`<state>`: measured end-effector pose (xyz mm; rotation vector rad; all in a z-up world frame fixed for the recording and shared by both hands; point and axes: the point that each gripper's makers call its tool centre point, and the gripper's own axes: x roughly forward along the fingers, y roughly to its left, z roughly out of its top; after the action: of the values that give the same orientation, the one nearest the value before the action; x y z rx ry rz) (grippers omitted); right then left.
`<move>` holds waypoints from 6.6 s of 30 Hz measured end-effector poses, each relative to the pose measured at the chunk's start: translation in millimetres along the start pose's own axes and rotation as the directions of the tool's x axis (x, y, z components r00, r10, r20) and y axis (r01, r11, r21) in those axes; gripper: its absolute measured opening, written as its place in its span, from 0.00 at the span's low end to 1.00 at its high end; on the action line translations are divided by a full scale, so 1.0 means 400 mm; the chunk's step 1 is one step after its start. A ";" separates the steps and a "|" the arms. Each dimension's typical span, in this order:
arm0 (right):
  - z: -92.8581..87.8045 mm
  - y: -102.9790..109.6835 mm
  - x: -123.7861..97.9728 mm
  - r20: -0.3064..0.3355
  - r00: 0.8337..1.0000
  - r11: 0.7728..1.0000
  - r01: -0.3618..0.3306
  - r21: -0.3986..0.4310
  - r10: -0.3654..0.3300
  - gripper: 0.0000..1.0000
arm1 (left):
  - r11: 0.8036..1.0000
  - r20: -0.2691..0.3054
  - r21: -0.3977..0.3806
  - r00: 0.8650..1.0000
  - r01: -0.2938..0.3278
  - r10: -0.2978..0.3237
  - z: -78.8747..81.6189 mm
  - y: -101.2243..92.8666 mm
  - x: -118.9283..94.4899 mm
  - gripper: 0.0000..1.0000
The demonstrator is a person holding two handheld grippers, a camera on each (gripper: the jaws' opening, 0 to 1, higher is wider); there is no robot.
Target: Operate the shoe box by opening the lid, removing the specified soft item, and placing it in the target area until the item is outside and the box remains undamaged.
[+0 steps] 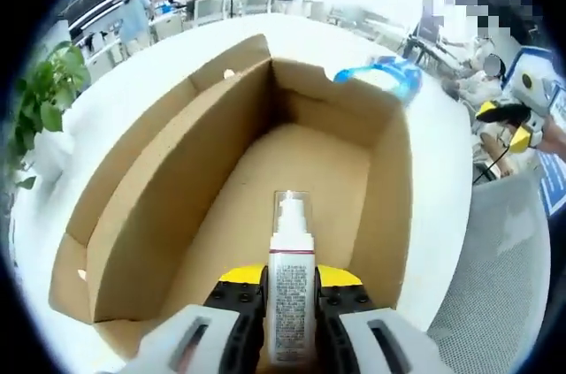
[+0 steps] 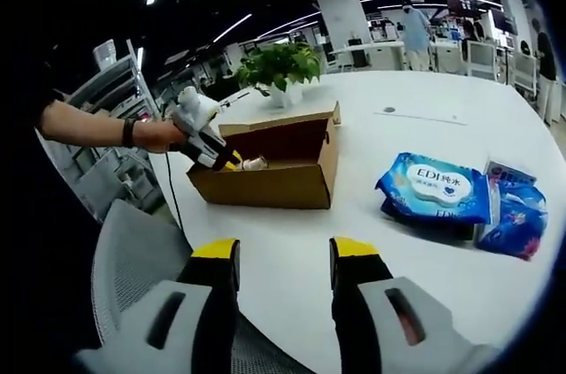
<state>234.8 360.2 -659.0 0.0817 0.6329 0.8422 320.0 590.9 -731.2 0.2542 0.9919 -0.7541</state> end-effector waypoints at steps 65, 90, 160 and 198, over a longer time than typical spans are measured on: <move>0.107 0.243 0.051 -0.126 0.905 0.853 -0.425 -0.304 0.406 0.18 | 0.623 -0.098 0.605 0.823 0.496 -0.560 0.157 -0.507 -0.158 0.21; 0.091 0.072 -0.020 -0.033 0.960 0.954 -0.282 -0.105 0.280 0.18 | 0.959 0.406 0.187 0.872 0.214 -0.274 0.187 -0.291 -0.229 0.32; 0.220 -0.654 0.064 -0.553 0.782 0.662 -0.257 -0.705 -0.286 0.19 | 0.967 0.434 -0.224 0.901 0.120 -0.012 0.011 -0.137 -0.207 0.33; 0.189 -0.716 0.100 -0.672 0.676 0.703 -0.319 -0.636 -0.302 0.21 | 0.971 0.393 -0.224 0.920 0.083 0.012 -0.039 -0.104 -0.220 0.34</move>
<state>488.4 209.0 -705.9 -1.0642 1.0242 1.0857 252.9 609.0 -661.1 -0.1229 0.6952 -0.6784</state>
